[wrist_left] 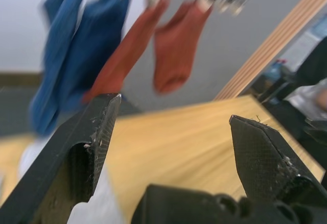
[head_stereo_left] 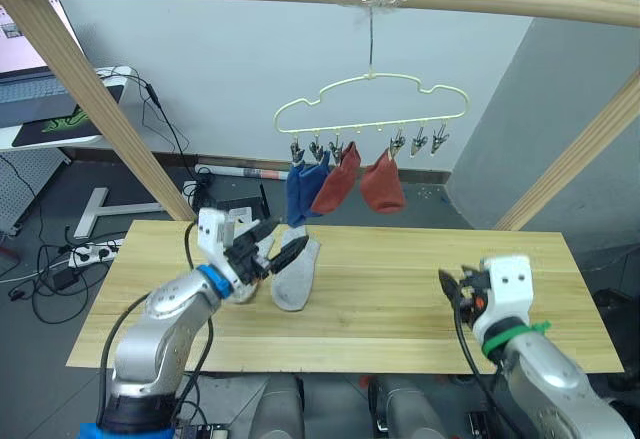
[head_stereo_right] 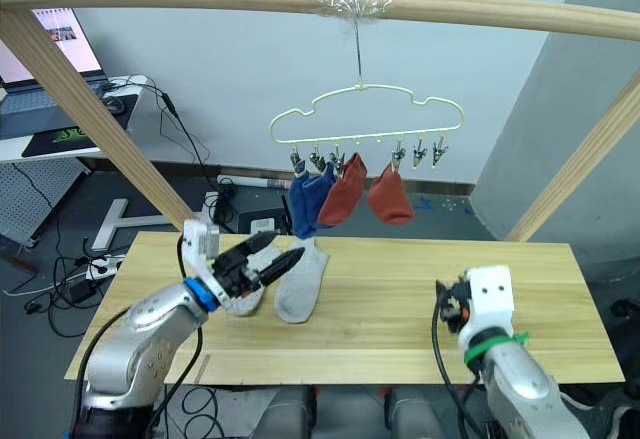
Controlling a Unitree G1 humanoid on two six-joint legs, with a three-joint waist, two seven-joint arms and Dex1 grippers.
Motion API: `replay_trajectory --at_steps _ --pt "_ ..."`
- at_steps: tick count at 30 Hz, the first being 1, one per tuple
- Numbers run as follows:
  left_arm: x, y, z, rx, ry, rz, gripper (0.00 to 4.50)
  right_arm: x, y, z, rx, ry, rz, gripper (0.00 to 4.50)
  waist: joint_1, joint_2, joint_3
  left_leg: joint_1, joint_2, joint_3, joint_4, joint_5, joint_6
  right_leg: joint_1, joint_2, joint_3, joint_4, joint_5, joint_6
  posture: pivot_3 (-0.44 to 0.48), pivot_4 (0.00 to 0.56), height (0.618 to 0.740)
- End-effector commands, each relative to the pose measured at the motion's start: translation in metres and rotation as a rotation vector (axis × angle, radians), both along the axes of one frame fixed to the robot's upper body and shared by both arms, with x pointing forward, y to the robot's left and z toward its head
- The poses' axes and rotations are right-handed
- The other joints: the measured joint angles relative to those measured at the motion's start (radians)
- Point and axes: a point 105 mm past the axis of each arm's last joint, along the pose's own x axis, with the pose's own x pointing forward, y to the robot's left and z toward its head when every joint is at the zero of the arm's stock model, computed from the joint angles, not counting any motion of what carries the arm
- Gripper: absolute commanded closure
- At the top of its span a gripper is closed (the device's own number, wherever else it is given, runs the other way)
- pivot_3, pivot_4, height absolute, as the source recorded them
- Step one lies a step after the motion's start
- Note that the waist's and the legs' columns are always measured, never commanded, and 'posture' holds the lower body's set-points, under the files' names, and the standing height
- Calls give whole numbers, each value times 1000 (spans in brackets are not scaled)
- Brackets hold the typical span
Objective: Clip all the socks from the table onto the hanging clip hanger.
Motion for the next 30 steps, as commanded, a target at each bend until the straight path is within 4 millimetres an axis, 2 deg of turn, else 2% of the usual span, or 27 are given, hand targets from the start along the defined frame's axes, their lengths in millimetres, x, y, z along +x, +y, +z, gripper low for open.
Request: replay_trajectory --at_steps 1,4,9,15,24,30 --pt "-2 -14 26 20 -69 -121 598 16 2 21 12 -63 -7 2427 -4 0 0 0 0 0 0 0 0 0 0 0 0 0 0 70 193 740" --pt "4 -22 42 45 -94 -196 598 36 9 35 24 -91 -1 2427 -5 0 0 -1 0 0 -1 0 0 0 0 0 0 3 6 70 196 740" --pt "10 -34 66 74 -119 -316 598 67 22 57 53 -129 23 2427 -6 1 1 -1 0 -1 -2 0 0 -1 1 -1 0 3 7 71 201 740" --pt "16 -40 91 79 -149 -382 598 96 25 76 76 -156 29 2427 -6 1 2 -1 0 -1 -2 0 0 -1 1 -1 0 4 7 75 207 740" --pt "16 -43 105 107 -175 -443 598 123 36 90 82 -170 93 2427 -7 3 6 -2 0 -2 -3 0 1 -1 1 -2 0 4 7 101 215 740" --pt "16 -41 108 106 -189 -428 598 135 41 91 77 -177 109 2427 -6 3 8 -2 0 -2 -3 0 1 -1 1 -2 0 4 7 120 214 740"
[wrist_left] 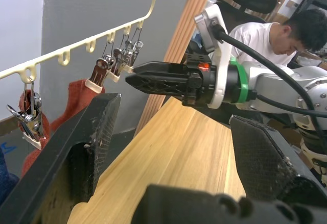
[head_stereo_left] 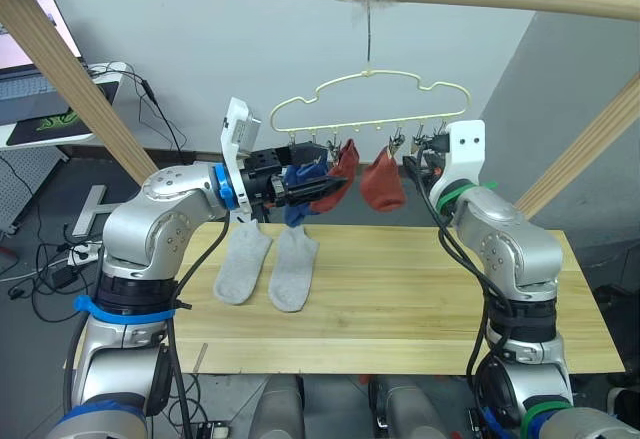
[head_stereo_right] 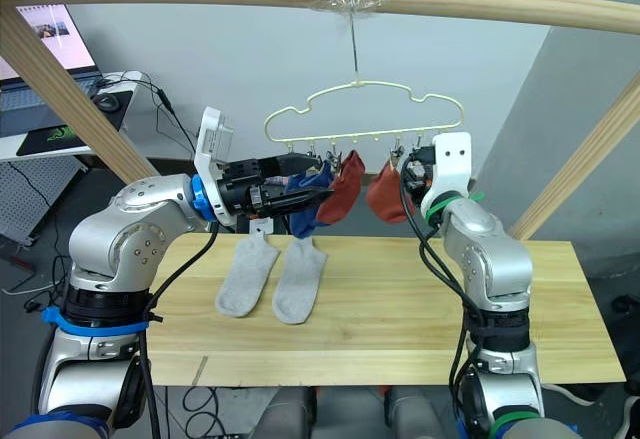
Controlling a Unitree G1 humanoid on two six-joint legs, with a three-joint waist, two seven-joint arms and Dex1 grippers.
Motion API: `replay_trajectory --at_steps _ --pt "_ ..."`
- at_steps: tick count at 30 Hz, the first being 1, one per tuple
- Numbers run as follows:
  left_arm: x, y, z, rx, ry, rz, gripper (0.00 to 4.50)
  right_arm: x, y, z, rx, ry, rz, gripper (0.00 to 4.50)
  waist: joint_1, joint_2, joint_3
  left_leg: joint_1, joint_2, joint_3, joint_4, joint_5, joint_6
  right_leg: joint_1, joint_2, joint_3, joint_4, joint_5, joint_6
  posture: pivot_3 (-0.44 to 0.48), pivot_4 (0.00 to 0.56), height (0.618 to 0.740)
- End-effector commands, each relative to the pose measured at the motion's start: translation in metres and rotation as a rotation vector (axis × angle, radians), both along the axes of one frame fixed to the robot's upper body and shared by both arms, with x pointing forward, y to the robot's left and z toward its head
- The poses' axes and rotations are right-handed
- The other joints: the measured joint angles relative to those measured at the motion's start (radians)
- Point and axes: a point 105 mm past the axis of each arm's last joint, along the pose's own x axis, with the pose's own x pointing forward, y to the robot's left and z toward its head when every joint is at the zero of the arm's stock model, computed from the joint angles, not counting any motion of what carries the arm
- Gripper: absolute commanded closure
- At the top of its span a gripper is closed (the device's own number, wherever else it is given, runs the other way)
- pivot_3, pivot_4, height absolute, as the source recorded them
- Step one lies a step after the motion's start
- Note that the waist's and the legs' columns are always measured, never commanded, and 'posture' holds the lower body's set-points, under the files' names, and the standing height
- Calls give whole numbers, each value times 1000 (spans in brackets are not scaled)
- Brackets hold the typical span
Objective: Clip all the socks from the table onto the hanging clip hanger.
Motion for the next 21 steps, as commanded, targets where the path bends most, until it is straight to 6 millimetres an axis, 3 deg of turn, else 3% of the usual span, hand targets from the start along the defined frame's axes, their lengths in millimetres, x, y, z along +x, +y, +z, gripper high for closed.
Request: replay_trajectory --at_steps 1,13,21 --pt "-4 -1 12 -4 -56 -2 598 5 3 14 -6 -67 10 2427 0 0 0 0 0 0 0 0 0 0 0 0 0 0 0 120 214 740" --pt "-3 3 13 -8 -66 33 598 29 -7 16 -49 -81 -19 2427 3 0 2 0 0 0 0 0 0 0 0 0 0 0 0 152 214 740" --pt "-3 5 12 -12 -68 56 598 42 -11 29 -47 -104 -30 2427 4 0 3 0 0 0 -1 0 0 -1 0 0 0 1 -2 161 218 740"
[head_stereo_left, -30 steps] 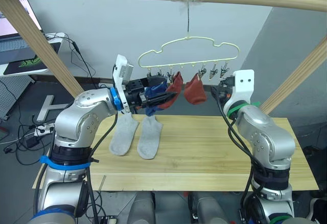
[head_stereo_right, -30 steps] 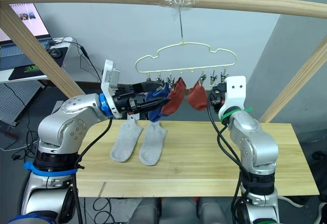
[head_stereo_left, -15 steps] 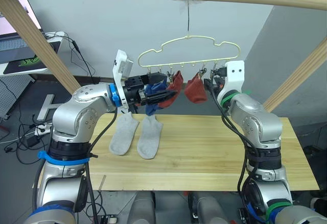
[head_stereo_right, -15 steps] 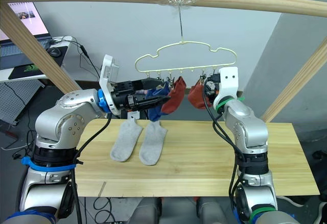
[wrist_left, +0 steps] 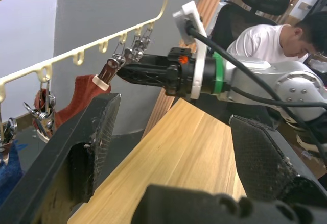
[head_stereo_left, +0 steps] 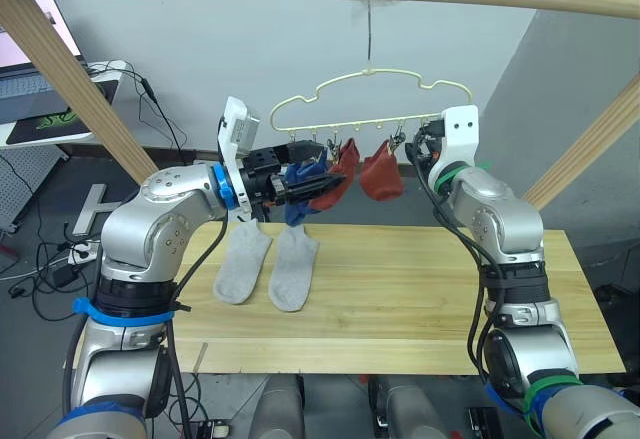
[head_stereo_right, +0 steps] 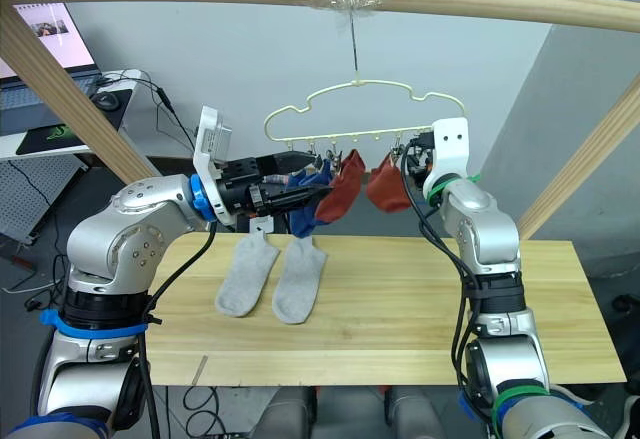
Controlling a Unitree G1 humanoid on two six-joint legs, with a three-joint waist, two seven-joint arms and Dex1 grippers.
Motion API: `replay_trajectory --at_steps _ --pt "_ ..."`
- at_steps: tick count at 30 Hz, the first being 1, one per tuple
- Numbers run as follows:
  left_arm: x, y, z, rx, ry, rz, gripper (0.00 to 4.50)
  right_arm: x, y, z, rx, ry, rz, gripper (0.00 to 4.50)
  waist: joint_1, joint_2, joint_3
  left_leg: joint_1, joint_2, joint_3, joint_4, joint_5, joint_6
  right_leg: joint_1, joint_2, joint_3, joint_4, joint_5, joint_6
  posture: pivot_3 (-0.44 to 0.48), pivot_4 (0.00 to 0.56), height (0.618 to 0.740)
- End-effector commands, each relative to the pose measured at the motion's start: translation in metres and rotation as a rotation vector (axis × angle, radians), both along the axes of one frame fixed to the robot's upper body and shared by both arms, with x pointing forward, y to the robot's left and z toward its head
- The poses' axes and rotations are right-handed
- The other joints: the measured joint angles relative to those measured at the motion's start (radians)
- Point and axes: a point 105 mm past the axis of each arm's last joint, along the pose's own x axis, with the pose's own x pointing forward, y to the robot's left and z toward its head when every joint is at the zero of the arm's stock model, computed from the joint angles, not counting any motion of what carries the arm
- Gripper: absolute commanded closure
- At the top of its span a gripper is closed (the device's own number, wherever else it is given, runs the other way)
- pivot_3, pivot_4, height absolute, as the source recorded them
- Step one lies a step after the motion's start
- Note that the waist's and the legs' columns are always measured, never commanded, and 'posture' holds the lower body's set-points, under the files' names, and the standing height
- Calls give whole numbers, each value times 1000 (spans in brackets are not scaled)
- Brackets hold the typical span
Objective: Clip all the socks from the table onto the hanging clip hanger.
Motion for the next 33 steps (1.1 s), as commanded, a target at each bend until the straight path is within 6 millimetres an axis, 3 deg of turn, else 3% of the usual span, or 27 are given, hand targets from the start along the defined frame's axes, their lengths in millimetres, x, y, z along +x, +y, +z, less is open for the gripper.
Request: replay_trajectory --at_steps 1,14,33 --pt "-4 3 11 -10 -56 12 598 3 1 26 18 -83 3 2427 0 0 0 0 0 0 0 0 0 0 0 0 0 0 0 164 219 740" --pt "-2 5 12 -20 -59 38 598 6 19 35 76 -85 29 2427 3 0 5 -1 0 0 -1 0 0 -1 0 0 0 1 -2 170 222 740" --pt "0 4 10 -32 -58 59 598 11 14 38 87 -67 -43 2427 3 1 6 -1 0 0 -4 0 0 -4 0 0 0 1 -2 163 229 740"
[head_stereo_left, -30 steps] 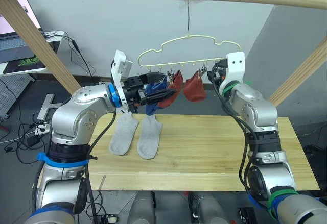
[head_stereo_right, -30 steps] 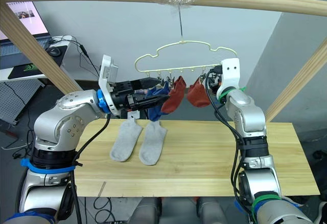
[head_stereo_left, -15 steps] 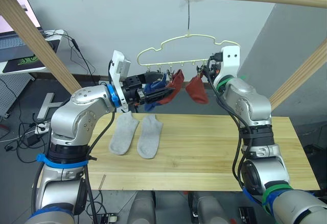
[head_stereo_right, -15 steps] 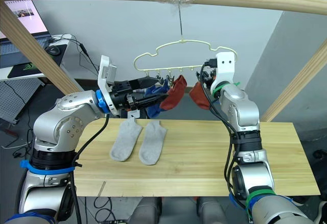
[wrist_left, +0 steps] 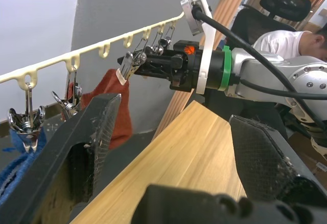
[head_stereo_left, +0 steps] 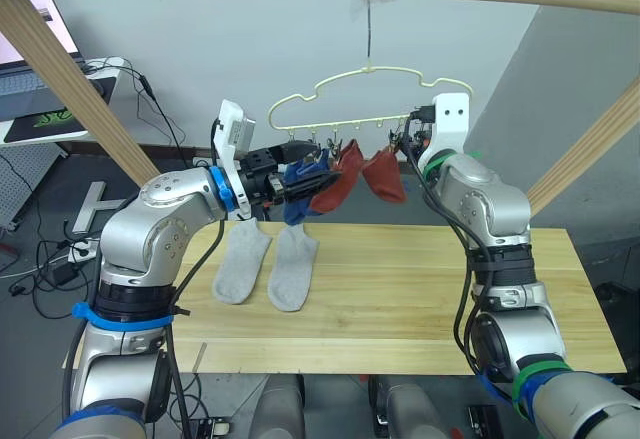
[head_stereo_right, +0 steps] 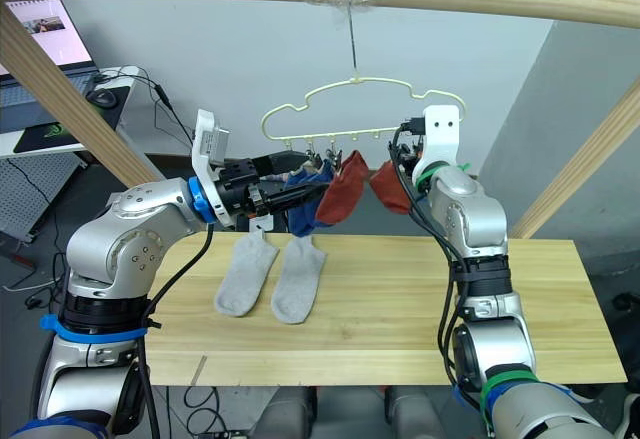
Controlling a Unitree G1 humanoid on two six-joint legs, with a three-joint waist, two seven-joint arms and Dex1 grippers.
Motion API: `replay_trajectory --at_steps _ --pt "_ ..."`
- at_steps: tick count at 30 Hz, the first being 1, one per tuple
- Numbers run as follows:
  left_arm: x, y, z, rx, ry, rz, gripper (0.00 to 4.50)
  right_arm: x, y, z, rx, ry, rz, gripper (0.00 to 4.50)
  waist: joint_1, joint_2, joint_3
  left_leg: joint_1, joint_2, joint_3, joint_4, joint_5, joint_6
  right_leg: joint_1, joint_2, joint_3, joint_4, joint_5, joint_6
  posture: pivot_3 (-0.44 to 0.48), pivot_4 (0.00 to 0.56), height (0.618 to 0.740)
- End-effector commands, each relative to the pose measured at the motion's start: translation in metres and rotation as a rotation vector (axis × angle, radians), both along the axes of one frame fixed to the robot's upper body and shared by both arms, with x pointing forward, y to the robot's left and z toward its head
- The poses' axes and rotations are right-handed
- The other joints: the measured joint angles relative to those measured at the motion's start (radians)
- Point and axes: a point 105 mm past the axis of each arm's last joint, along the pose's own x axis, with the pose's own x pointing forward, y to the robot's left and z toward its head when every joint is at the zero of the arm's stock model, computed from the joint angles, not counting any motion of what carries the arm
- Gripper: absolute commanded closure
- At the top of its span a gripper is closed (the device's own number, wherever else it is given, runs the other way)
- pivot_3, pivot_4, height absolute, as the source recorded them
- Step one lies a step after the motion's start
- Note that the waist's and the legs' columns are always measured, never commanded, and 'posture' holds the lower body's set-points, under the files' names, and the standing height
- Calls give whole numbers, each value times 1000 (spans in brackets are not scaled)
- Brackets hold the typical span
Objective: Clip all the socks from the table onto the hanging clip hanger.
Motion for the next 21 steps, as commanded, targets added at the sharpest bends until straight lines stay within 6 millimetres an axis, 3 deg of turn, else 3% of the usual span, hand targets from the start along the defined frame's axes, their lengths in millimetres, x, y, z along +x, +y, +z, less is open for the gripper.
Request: replay_trajectory --at_steps 1,3,5,19,21 --pt "-5 -1 13 -14 -68 -4 598 3 -4 25 25 -79 -25 2427 0 0 0 0 0 0 0 0 0 0 0 0 0 0 0 168 229 740" --pt "-5 -1 13 -14 -68 -1 598 4 -4 27 28 -83 -31 2427 1 0 0 0 0 0 -1 0 0 0 0 0 0 0 0 168 229 740" --pt "-5 -1 13 -14 -68 0 598 4 -3 27 30 -83 -28 2968 1 0 0 0 0 0 -1 0 0 0 0 0 0 0 0 168 229 740" --pt "-4 -2 13 -22 -68 3 598 0 -6 17 7 -57 -36 2968 1 0 0 -2 0 0 -6 0 0 -4 0 0 0 0 0 156 231 740" --pt "-3 -2 14 -23 -69 3 598 -1 -5 16 11 -48 -30 2611 1 0 0 -2 0 1 -6 0 0 -4 0 0 0 0 0 157 232 740"
